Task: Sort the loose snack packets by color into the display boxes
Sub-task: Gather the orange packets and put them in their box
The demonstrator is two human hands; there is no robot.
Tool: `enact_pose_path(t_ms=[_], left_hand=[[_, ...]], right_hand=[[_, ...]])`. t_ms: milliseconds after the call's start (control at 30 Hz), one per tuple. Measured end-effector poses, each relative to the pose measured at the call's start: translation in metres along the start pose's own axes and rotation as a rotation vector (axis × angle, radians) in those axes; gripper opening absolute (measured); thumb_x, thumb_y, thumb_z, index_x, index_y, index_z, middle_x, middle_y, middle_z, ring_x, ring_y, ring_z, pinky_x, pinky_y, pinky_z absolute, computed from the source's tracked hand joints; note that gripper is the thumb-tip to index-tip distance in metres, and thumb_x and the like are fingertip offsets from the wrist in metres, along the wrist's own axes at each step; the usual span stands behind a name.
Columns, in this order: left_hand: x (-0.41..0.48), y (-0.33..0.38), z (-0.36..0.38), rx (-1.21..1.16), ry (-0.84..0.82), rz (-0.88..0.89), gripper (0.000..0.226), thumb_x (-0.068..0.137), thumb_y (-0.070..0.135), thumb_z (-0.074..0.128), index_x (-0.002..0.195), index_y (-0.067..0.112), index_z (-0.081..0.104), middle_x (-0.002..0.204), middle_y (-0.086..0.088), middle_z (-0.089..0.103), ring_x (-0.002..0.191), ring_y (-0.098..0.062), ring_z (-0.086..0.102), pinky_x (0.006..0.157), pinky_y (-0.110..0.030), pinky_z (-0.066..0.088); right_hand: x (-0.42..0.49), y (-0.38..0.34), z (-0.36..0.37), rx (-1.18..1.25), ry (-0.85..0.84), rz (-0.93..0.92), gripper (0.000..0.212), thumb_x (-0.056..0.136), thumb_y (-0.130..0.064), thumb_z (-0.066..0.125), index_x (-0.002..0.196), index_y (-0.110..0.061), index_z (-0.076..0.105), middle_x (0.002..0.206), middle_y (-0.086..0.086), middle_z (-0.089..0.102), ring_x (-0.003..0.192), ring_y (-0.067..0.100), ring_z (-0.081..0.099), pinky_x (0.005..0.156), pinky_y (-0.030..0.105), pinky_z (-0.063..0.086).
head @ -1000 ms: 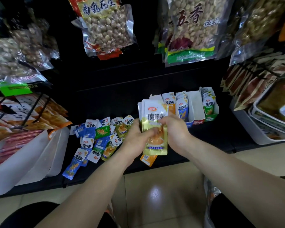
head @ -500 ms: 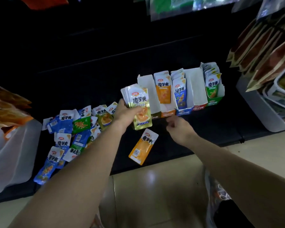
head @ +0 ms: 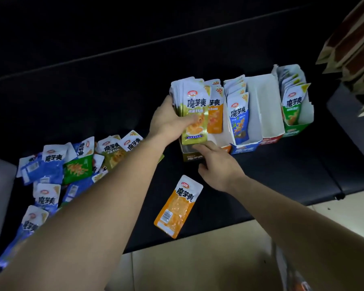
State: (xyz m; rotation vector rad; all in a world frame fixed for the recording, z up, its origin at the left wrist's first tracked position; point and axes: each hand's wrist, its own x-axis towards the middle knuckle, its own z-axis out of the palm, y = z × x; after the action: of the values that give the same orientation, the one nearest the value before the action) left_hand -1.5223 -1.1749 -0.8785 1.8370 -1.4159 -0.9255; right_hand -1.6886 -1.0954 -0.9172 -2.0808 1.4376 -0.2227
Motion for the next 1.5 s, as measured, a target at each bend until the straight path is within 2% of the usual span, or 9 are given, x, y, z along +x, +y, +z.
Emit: enact_pose_path(t_ms=[100,267,533,667,933,1033,1200,1400,1500], left_hand=[[0.005,0.001,-0.001,0.233,-0.008,0.049,0.078,0.056,0.068,0.077,0.123,0.039,0.05,0.111,0.004,0.064,0.1,-0.013,0.063,0.09,-0.037,0.053],[-0.002,-0.006,-0.006,0.618,0.003,0.132,0.067,0.078,0.05,0.077,0.136,0.031,0.049,0.103,-0.003,0.045,0.098,-0.027,0.059,0.079,-0.033,0.049],[0.008,-0.007,-0.008,0.604,0.307,0.271,0.089,0.072,0.038,0.085,0.146,0.024,0.037,0.139,-0.002,0.045,0.121,-0.024,0.044,0.092,-0.038,0.048],[0.01,-0.012,-0.008,0.591,0.296,0.212,0.095,0.07,0.037,0.087,0.147,0.023,0.033,0.142,-0.007,0.038,0.125,-0.026,0.043,0.087,-0.038,0.05],[-0.03,-0.03,-0.048,0.278,0.218,0.006,0.069,0.08,0.038,0.08,0.138,0.023,0.045,0.136,0.001,0.045,0.121,-0.017,0.052,0.097,-0.036,0.05],[-0.076,-0.069,-0.077,0.368,0.104,-0.078,0.043,0.085,0.037,0.075,0.122,0.025,0.056,0.126,0.002,0.053,0.106,-0.014,0.059,0.083,-0.03,0.049],[-0.151,-0.136,-0.097,0.472,0.002,-0.252,0.032,0.086,0.037,0.073,0.114,0.025,0.062,0.12,0.002,0.059,0.103,-0.016,0.06,0.086,-0.03,0.048],[-0.189,-0.174,-0.101,0.515,0.002,-0.263,0.032,0.086,0.039,0.073,0.113,0.026,0.061,0.116,0.004,0.058,0.101,-0.014,0.056,0.085,-0.031,0.048],[-0.187,-0.182,-0.109,0.481,0.061,-0.293,0.03,0.086,0.038,0.071,0.111,0.027,0.06,0.114,0.003,0.056,0.104,-0.019,0.057,0.084,-0.036,0.052]], right_hand=[[0.0,0.003,0.003,0.012,0.001,-0.001,0.058,0.092,-0.018,0.057,0.148,-0.022,0.043,0.148,-0.004,0.039,0.126,0.027,0.049,0.097,0.037,0.047],[0.001,0.002,0.005,0.002,-0.021,0.006,0.057,0.093,-0.021,0.056,0.148,-0.021,0.042,0.142,-0.005,0.04,0.123,0.026,0.05,0.095,0.036,0.046],[0.001,0.002,0.002,0.015,-0.033,0.005,0.054,0.094,-0.022,0.057,0.147,-0.021,0.043,0.14,-0.005,0.039,0.124,0.024,0.049,0.098,0.038,0.048],[0.002,-0.002,0.001,0.019,-0.03,0.019,0.054,0.095,-0.022,0.057,0.147,-0.021,0.043,0.141,-0.005,0.039,0.125,0.025,0.048,0.099,0.038,0.048],[-0.025,-0.04,-0.004,0.088,0.168,0.039,0.037,0.093,-0.017,0.057,0.129,-0.023,0.054,0.128,-0.002,0.048,0.105,0.022,0.059,0.08,0.034,0.05],[-0.041,-0.052,0.017,0.046,0.02,0.104,0.028,0.096,-0.028,0.056,0.123,-0.025,0.055,0.121,-0.003,0.053,0.107,0.02,0.058,0.08,0.035,0.051],[-0.06,-0.055,0.067,-0.206,-0.183,0.256,0.072,0.089,-0.063,0.056,0.148,-0.029,0.033,0.142,0.001,0.035,0.128,0.028,0.037,0.098,0.043,0.047],[-0.063,-0.069,0.087,-0.254,-0.266,-0.026,0.079,0.086,-0.049,0.067,0.152,-0.037,0.025,0.155,-0.008,0.019,0.133,0.026,0.028,0.108,0.041,0.036],[-0.056,-0.079,0.094,-0.256,-0.21,0.084,0.105,0.076,-0.053,0.076,0.155,-0.026,0.012,0.151,0.003,0.019,0.135,0.029,0.03,0.109,0.042,0.038]])
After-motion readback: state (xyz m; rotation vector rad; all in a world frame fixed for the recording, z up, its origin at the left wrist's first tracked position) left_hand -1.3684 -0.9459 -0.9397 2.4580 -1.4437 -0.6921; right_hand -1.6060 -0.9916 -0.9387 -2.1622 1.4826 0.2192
